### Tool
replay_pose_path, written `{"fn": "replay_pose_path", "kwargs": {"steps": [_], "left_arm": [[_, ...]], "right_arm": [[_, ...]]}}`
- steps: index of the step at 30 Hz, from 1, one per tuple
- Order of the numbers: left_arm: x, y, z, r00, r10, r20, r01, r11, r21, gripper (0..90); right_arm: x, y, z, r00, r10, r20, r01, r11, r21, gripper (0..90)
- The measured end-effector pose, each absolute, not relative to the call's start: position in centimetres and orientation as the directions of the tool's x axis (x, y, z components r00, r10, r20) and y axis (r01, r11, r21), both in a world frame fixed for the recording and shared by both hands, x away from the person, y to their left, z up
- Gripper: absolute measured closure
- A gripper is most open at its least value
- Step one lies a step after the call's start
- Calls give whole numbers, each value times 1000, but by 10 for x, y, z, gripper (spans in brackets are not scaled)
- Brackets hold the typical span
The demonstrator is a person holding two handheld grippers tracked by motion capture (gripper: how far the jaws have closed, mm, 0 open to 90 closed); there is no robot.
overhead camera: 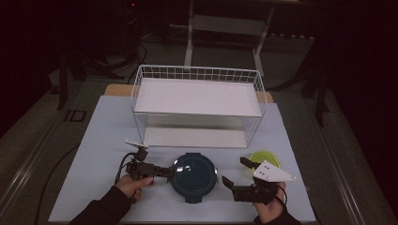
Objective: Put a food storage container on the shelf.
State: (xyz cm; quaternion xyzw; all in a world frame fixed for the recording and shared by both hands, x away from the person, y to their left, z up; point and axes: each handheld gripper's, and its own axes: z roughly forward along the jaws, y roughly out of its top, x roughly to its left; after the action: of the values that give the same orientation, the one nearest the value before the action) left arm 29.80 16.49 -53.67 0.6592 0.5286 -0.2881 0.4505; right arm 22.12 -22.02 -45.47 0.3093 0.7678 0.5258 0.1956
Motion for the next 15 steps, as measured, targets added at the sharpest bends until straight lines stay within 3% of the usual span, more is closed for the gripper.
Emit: {"fn": "replay_pose_path", "kwargs": {"steps": [3, 15], "left_arm": [[299, 163, -536, 270, 424, -864, 960, -48, 277, 519], [298, 162, -534, 305, 428, -851, 950, -77, 302, 534]], "right_arm": [[221, -221, -454, -735, 677, 28, 271, 256, 928, 105], [223, -214, -462, -725, 688, 43, 321, 281, 904, 99]]}}
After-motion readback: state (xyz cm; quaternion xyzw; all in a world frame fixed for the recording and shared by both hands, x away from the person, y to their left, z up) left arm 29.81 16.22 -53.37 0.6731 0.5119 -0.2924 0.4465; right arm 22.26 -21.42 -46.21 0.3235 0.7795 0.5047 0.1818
